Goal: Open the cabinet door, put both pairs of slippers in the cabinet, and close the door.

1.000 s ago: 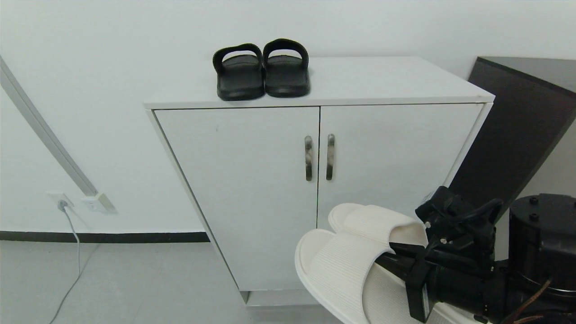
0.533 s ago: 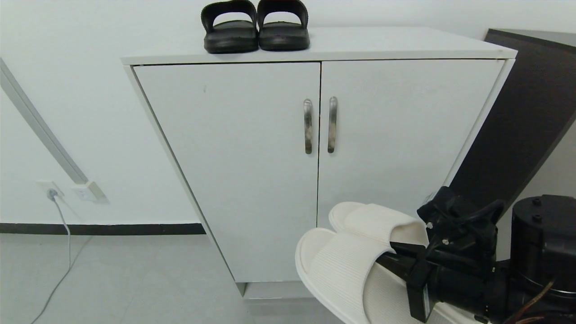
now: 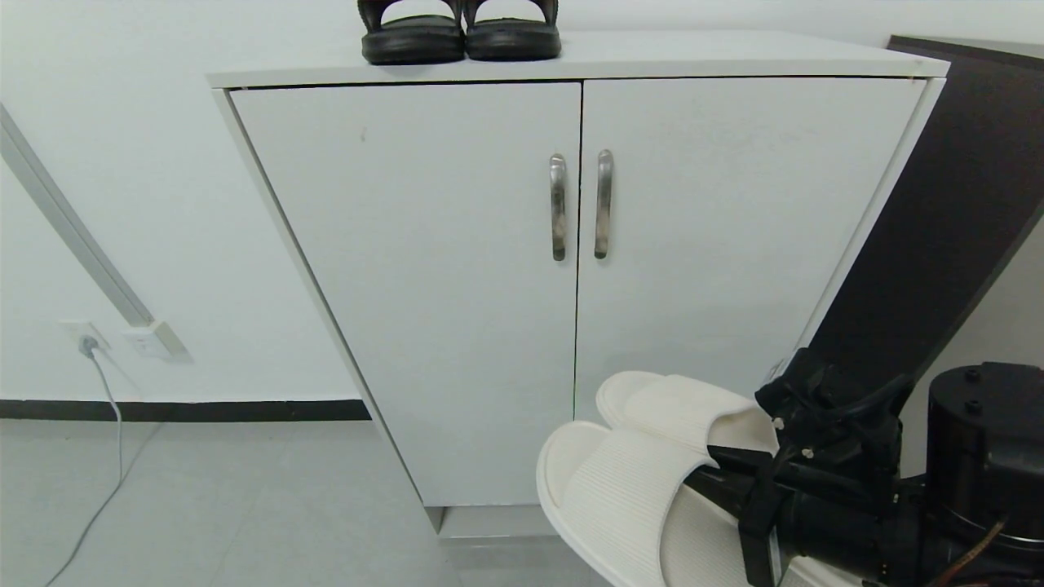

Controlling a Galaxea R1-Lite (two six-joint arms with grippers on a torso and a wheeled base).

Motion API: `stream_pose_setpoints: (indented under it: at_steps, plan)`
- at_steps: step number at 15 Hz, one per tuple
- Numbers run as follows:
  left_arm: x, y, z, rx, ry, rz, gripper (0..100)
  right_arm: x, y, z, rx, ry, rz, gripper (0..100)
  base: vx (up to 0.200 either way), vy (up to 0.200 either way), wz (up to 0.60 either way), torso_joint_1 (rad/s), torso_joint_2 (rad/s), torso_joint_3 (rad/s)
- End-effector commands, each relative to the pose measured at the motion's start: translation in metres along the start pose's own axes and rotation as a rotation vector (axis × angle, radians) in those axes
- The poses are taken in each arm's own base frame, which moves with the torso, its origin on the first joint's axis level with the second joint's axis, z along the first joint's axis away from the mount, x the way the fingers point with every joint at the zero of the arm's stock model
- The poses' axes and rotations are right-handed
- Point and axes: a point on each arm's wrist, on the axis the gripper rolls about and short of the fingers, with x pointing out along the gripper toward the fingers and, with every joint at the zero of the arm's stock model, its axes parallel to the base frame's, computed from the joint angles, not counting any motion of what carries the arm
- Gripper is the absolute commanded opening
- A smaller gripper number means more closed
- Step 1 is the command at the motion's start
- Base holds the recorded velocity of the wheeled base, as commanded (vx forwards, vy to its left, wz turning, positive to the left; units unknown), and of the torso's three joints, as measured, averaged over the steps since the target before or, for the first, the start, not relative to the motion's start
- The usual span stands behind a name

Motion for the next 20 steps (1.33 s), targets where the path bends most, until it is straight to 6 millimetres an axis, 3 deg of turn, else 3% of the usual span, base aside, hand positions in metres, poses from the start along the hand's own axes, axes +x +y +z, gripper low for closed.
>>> stream_pose_setpoints:
  at_steps: [1,5,8,9,10,13,16,20]
  plan:
    - [0.010,-0.002,0.047,-0.080,0.037,-0.041,100,0.000,0.000,-0.001,-0.001,0.004,0.000,0,0.000,0.000,0.00,0.000,0.00,0.000]
    - [0.036,-0.005,0.066,-0.089,0.086,-0.160,100,-0.002,0.000,-0.005,-0.028,0.013,-0.001,0,0.000,0.000,0.00,0.000,0.00,0.000]
    - [0.075,-0.010,0.090,-0.105,0.167,-0.323,100,-0.001,0.000,-0.004,-0.030,-0.027,-0.003,0,0.000,0.000,0.00,0.000,0.00,0.000]
    - [0.078,-0.010,0.092,-0.106,0.170,-0.332,100,-0.001,0.000,-0.005,-0.030,-0.025,-0.003,0,0.000,0.000,0.00,0.000,0.00,0.000]
    - [0.101,-0.012,0.101,-0.110,0.181,-0.368,100,-0.001,0.000,-0.006,-0.030,-0.022,-0.004,0,0.000,0.000,0.00,0.000,0.00,0.000]
    - [0.131,-0.026,0.109,-0.111,0.163,-0.477,100,-0.002,0.000,-0.009,-0.031,-0.010,-0.005,0,0.000,0.000,0.00,0.000,0.00,0.000]
    - [0.168,-0.058,0.118,-0.119,0.171,-0.539,100,-0.002,-0.001,-0.009,-0.028,-0.010,-0.007,0,0.000,0.000,0.00,0.000,0.00,0.000]
    - [0.205,-0.124,0.133,-0.174,0.151,-0.632,100,-0.002,-0.001,-0.008,-0.025,-0.014,-0.008,0,0.000,0.000,0.00,0.000,0.00,0.000]
